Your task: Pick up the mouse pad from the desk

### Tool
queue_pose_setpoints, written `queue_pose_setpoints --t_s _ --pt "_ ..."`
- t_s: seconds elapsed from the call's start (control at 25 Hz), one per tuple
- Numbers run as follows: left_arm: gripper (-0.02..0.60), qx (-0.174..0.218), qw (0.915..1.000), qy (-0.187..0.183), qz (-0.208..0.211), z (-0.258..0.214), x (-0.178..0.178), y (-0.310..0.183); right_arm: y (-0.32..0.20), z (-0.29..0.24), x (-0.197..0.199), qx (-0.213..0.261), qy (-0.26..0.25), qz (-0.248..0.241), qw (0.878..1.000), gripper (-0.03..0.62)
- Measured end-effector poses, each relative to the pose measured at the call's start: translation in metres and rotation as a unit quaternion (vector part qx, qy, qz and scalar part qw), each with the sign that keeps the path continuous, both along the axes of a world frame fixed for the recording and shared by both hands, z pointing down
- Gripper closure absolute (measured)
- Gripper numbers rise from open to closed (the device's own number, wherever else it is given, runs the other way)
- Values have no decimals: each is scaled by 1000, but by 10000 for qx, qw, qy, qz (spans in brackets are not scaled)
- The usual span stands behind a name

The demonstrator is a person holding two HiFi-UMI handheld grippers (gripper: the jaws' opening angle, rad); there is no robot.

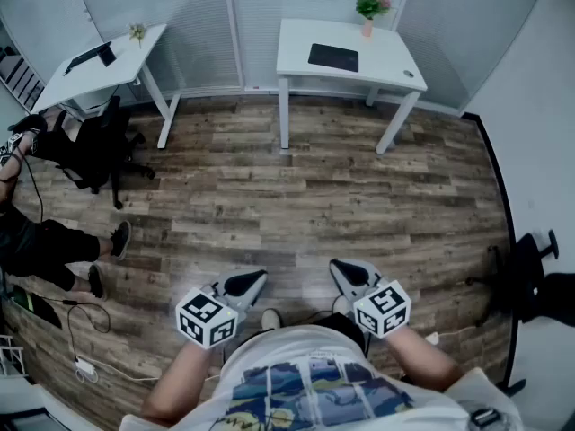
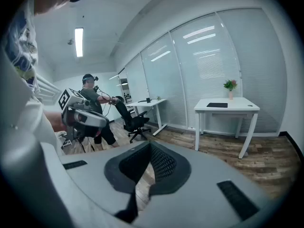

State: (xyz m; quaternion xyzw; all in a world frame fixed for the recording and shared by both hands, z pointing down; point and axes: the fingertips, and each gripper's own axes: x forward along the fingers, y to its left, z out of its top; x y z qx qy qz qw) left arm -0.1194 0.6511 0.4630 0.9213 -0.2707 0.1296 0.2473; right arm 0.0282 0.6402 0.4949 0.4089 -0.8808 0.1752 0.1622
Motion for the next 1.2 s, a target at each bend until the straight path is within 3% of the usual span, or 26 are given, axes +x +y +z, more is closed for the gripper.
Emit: queue_pose_setpoints --t_s 0.2,0.36,0.6,0.68,0.8,1.2 --pt "578 43 9999 -14 161 8 -58 -6 4 5 -64 -18 103 -83 9999 595" --pt "578 45 9997 110 204 10 -68 -17 2 4 -73 -83 217 33 9997 595" --pt "578 119 9990 148 416 7 -49 -55 -39 3 -62 -27 0 392 9992 592" --pt "578 150 9987 70 476 6 -42 -75 -64 3 -57 22 -56 421 9991 529" --pt "580 181 9985 -62 504 6 -30 -108 -104 9 -45 74 -100 442 9989 524" --pt "580 279 9964 -345 722 -12 40 -238 -243 -3 25 191 -73 559 9982 519"
